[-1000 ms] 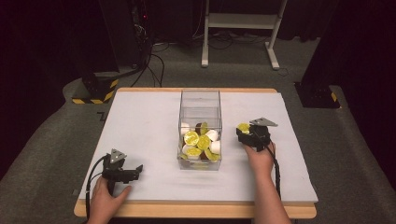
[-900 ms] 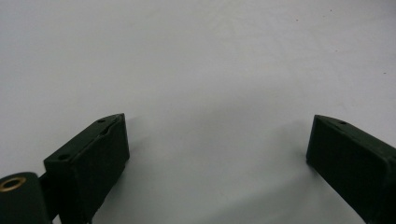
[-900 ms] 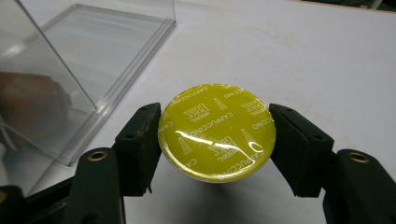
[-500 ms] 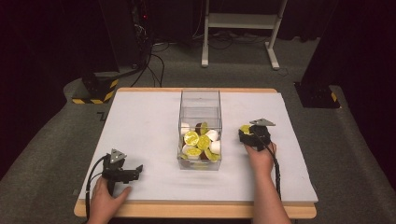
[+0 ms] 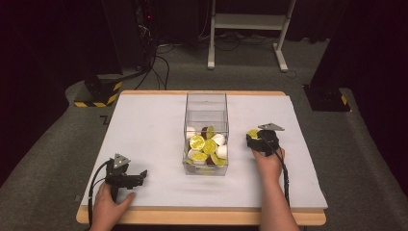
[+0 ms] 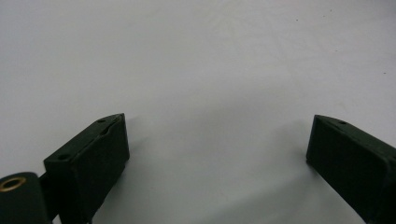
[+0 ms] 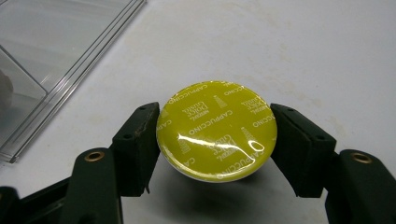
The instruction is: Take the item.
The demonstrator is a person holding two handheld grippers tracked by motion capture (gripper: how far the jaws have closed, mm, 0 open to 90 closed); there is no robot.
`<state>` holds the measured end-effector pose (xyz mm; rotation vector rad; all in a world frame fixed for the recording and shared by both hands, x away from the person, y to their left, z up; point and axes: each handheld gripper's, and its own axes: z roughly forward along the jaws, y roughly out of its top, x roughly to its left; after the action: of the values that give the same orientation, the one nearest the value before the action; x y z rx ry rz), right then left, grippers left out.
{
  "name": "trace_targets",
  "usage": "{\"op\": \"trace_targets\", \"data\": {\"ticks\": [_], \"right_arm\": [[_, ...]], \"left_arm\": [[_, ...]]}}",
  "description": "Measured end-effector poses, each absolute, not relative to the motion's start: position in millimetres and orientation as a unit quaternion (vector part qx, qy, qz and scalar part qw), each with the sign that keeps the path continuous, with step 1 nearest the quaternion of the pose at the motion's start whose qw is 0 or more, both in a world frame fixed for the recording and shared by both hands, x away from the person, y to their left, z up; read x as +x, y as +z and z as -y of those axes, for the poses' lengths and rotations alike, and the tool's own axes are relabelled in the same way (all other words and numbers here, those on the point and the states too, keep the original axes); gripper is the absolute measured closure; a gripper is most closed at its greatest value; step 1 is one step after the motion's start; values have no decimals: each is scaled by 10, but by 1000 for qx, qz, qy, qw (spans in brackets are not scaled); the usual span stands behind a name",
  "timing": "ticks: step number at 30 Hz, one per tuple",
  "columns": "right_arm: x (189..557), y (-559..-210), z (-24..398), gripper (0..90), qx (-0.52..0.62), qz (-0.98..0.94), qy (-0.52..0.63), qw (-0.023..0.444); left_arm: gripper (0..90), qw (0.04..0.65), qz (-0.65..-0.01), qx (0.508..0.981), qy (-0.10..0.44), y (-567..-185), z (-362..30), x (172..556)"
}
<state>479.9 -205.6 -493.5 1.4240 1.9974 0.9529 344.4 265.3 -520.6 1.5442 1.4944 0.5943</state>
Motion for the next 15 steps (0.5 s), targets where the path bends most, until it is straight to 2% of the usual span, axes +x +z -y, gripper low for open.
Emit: {"op": "trace_targets", "data": {"ticks": [15], "right_arm": [[4787, -4915, 2064, 274, 527, -732, 357, 245]], "left_arm": [[60, 439, -601, 623, 239, -5205, -2656, 3444]]}}
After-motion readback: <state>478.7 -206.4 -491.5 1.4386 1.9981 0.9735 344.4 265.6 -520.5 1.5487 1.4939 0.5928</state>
